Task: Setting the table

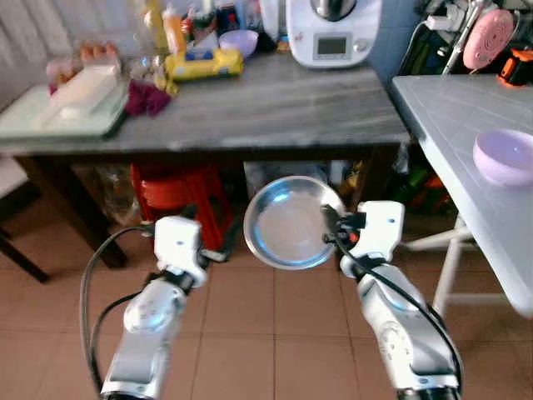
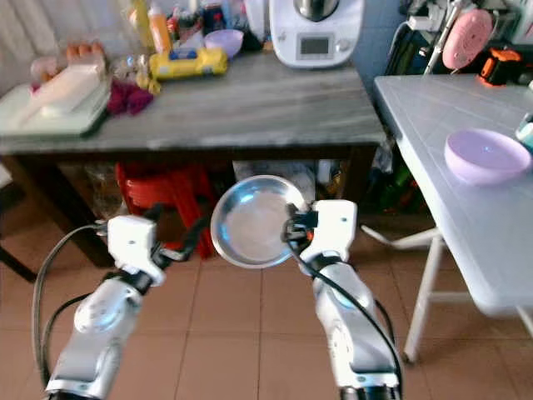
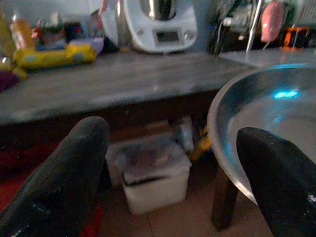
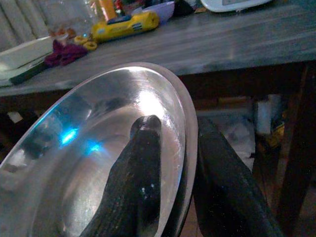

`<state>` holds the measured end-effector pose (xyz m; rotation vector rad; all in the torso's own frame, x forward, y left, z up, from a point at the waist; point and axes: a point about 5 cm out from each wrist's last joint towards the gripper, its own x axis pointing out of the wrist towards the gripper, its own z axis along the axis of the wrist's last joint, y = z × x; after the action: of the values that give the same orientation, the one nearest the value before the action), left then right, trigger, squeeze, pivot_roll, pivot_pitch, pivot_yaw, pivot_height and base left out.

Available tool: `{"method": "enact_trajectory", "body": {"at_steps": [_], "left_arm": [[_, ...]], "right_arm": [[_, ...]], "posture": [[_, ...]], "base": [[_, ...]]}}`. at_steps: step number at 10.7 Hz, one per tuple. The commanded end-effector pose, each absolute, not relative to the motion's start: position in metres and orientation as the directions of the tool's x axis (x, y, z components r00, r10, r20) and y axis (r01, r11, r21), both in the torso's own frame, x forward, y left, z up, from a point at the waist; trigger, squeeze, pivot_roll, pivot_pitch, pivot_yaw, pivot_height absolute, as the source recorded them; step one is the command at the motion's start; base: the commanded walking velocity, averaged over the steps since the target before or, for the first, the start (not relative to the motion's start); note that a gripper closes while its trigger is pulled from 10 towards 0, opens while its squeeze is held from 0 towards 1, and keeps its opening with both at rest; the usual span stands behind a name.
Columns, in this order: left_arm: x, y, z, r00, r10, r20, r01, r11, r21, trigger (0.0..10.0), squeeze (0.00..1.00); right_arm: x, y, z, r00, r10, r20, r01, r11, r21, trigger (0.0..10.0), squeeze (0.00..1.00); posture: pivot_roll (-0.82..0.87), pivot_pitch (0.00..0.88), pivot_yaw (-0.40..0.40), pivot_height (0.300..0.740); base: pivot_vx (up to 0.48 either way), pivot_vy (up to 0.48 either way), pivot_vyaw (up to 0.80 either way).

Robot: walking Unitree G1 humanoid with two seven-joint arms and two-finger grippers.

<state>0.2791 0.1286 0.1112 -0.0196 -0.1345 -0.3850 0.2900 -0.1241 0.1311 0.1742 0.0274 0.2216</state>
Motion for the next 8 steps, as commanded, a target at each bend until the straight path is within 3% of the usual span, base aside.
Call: {"method": "enact_trajectory", "body": {"at_steps": [1,8], "left_arm": [[0.2784,0.1293,0.1106,0.914,-0.385,0.125,0.386,0.922,0.019,10.0,0.00],[0.2767,0.1272,0.1111,0.908,-0.399,0.125,0.399,0.916,0.029,10.0,0.00]], "right_arm": [[0.2889,-0.1249,0.1344,0.977,0.214,0.010,-0.212,0.961,0.178,10.0,0.00],[0.2905,-0.1235,0.1332,0.980,0.200,0.013,-0.199,0.961,0.190,10.0,0.00]], "posture": [[-0.10,0.043,0.053,0.740],[-0.09,0.034,0.055,0.740]], "base": [[0.439,0.000,0.00],[0.439,0.000,0.00]]}}
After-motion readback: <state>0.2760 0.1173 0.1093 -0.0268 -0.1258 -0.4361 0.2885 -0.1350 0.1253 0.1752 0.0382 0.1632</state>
